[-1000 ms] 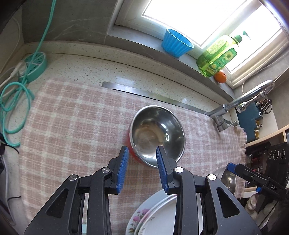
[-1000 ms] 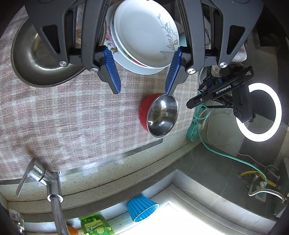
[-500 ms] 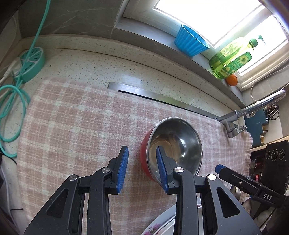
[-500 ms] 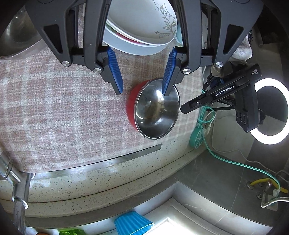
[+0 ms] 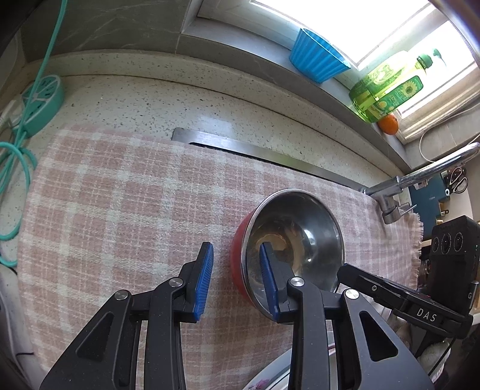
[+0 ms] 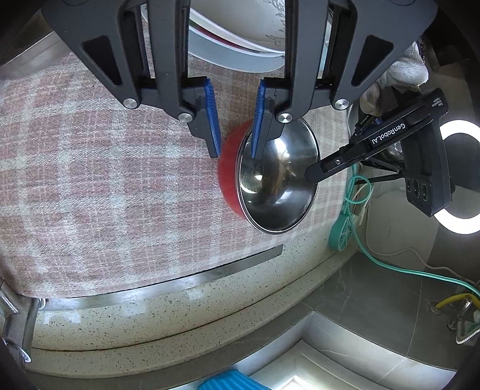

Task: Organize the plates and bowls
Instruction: 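Lift the red bowl and carry it over the large steel bowl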

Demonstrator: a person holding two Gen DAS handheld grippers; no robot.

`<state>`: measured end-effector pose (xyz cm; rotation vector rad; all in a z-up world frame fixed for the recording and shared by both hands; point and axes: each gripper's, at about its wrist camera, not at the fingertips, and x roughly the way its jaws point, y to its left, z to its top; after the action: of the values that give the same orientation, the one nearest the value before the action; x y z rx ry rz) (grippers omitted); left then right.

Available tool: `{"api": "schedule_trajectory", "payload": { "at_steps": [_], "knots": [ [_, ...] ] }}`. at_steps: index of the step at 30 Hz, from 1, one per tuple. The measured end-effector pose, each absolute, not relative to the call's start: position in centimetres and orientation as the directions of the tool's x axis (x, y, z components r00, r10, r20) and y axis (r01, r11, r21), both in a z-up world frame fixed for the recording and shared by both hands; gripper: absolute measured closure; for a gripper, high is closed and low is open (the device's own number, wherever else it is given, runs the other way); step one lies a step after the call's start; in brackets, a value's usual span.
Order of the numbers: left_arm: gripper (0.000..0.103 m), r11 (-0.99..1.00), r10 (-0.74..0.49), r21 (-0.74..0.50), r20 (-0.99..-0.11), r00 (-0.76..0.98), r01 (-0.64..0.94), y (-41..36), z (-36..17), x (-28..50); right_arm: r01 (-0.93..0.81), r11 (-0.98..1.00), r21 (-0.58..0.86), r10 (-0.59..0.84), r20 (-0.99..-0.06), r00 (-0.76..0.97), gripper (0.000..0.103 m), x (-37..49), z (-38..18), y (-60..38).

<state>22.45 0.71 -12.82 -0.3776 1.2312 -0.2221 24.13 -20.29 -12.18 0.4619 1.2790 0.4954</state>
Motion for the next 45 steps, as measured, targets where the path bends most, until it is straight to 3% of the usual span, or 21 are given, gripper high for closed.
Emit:
{"api": "schedule_trajectory", "payload": {
  "at_steps": [2,8,45],
  "knots": [
    [0.081,0.919,-0.364,-0.394,-0.874,0.321,-0.031,0.5,-12.9,22.4,-0.092,0.807,0.583,0.588,-0.781,0.211,0.087,24.2,-12.4,-20.2],
    [0.087,0.919,-0.372,-0.393,-0.875,0.309,-0.007,-0.2,-13.1,22.3,-0.114,0.808,0.578,0.588,-0.781,0.208,0.093,24.2,-12.3,-19.5],
    [0.087,0.885,-0.465,-0.427,-0.801,0.377,0.183,-6.7,-5.8,16.3,-0.130,0.795,0.593,0.599,-0.732,0.323,0.093,17.4,-5.2,-27.4]
  ]
}}
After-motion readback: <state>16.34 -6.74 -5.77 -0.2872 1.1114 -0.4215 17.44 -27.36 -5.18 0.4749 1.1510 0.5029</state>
